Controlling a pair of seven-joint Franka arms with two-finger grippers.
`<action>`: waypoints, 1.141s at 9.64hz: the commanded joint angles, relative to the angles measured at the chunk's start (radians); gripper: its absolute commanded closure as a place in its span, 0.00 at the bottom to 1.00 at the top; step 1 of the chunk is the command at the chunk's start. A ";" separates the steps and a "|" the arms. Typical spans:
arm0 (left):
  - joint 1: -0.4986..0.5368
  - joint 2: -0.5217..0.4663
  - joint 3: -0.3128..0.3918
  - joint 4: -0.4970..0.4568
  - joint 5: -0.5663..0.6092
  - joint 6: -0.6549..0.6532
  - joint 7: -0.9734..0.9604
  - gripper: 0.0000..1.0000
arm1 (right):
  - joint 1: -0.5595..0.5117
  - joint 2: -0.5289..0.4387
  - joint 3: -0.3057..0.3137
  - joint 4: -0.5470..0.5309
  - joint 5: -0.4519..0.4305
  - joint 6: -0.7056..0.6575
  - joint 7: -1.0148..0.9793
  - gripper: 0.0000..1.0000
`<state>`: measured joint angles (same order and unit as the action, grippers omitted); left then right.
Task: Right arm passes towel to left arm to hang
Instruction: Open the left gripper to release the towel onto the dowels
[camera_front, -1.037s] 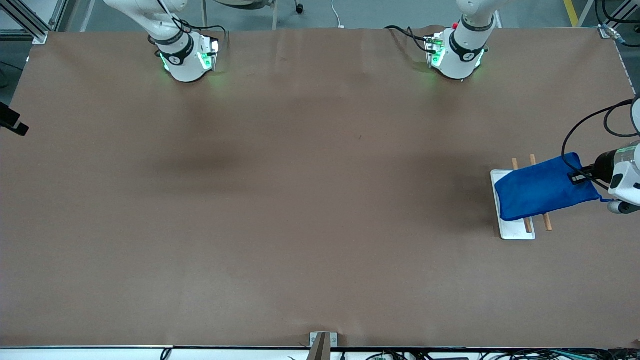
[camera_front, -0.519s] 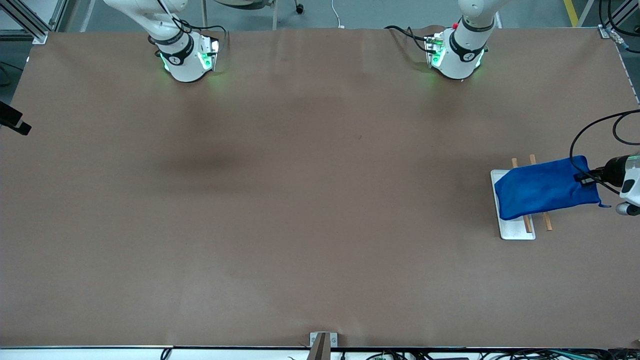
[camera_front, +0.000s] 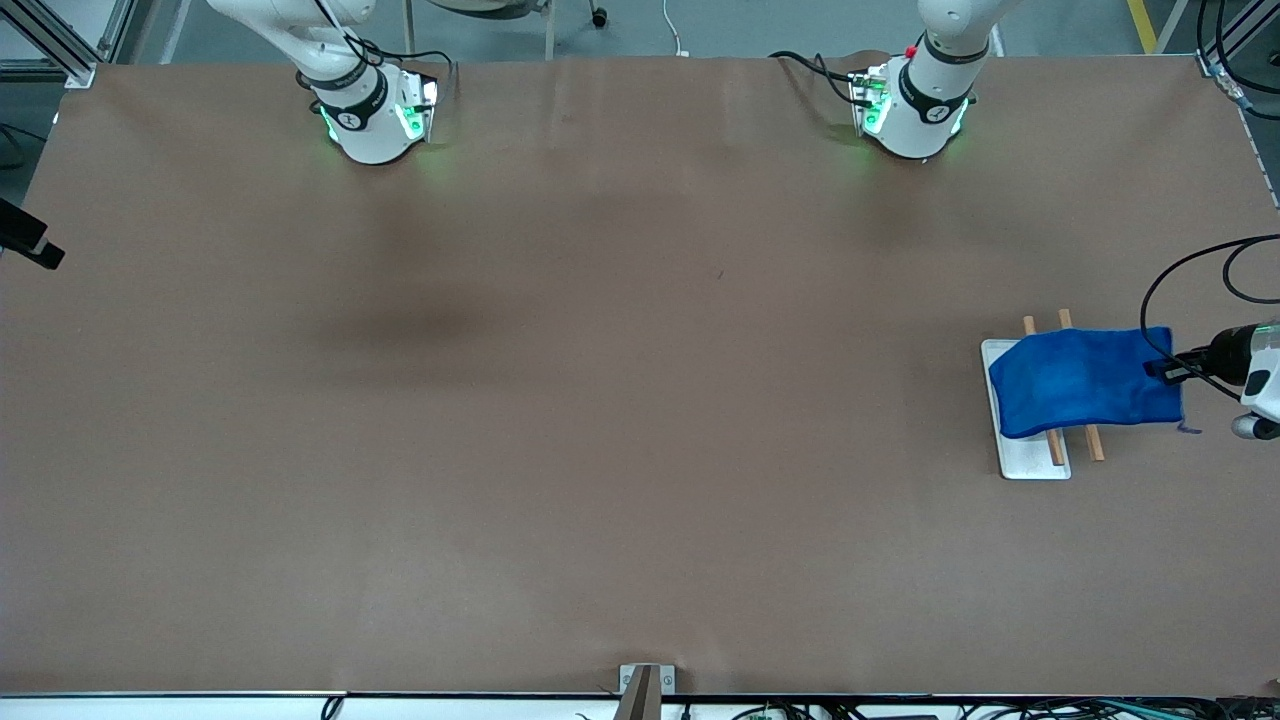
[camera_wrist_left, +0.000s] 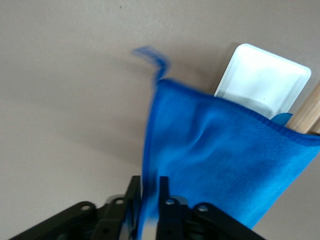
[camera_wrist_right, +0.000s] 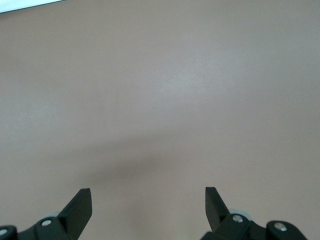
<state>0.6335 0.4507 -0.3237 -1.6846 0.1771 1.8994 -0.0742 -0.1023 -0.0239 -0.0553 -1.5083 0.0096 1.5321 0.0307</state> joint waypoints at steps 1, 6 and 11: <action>-0.011 0.017 -0.012 0.054 0.019 -0.029 0.010 0.00 | 0.001 -0.019 0.003 0.000 0.003 0.003 0.011 0.00; -0.023 -0.122 -0.161 0.238 0.015 -0.287 0.013 0.00 | -0.002 -0.018 0.000 -0.001 0.009 -0.023 0.015 0.00; -0.021 -0.292 -0.282 0.352 -0.045 -0.414 0.037 0.00 | 0.003 -0.018 0.002 -0.001 0.010 -0.023 0.020 0.00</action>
<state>0.6035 0.2111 -0.5910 -1.3066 0.1619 1.5053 -0.0590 -0.1015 -0.0250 -0.0544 -1.4995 0.0098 1.5146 0.0310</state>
